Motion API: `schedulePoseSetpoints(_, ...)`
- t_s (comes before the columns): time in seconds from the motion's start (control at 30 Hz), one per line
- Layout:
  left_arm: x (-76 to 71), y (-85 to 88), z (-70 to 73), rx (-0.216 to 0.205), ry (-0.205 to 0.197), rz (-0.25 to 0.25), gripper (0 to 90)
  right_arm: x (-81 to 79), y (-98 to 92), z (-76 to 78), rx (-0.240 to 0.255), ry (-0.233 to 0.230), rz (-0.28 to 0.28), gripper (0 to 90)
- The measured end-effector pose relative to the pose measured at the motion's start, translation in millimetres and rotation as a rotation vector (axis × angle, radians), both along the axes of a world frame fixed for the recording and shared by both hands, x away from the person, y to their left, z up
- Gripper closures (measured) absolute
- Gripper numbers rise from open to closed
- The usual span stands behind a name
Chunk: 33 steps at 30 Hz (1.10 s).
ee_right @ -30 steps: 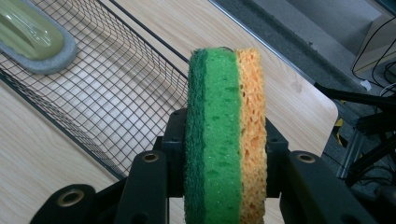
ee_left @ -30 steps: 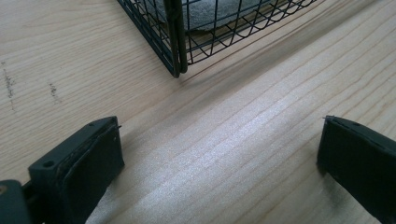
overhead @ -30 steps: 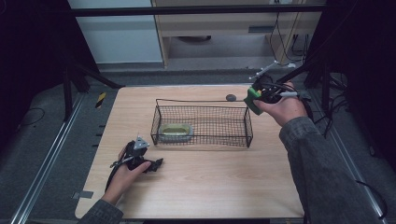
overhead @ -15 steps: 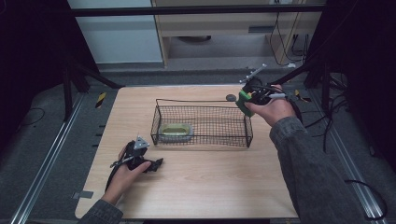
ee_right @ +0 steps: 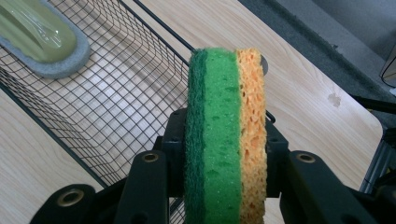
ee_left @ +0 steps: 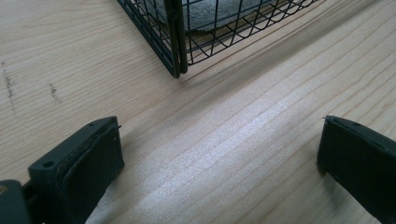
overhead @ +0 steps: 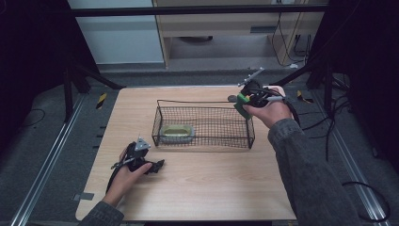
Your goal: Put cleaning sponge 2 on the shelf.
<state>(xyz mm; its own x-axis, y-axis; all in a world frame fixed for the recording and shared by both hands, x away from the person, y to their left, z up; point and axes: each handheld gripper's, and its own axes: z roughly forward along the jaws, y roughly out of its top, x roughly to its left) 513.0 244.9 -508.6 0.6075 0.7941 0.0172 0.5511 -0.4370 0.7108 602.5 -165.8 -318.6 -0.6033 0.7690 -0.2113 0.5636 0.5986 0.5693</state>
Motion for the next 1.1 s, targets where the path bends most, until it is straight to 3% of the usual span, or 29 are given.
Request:
schedulePoseSetpoints(0.27,0.1,0.0,0.0,0.0,0.0,0.0,0.0,3.6,1.4,-8.2,-0.006,0.022,0.005,64.0)
schedulePoseSetpoints(0.53,0.2,0.0,0.0,0.001,-0.001,-0.001,0.0,11.4,1.9,-30.5,-0.014,0.061,-0.002,64.0)
schedulePoseSetpoints(1.1,0.5,-0.2,-0.2,-0.001,-0.002,-0.001,0.0,26.3,1.0,-50.7,-0.009,0.084,-0.015,64.0)
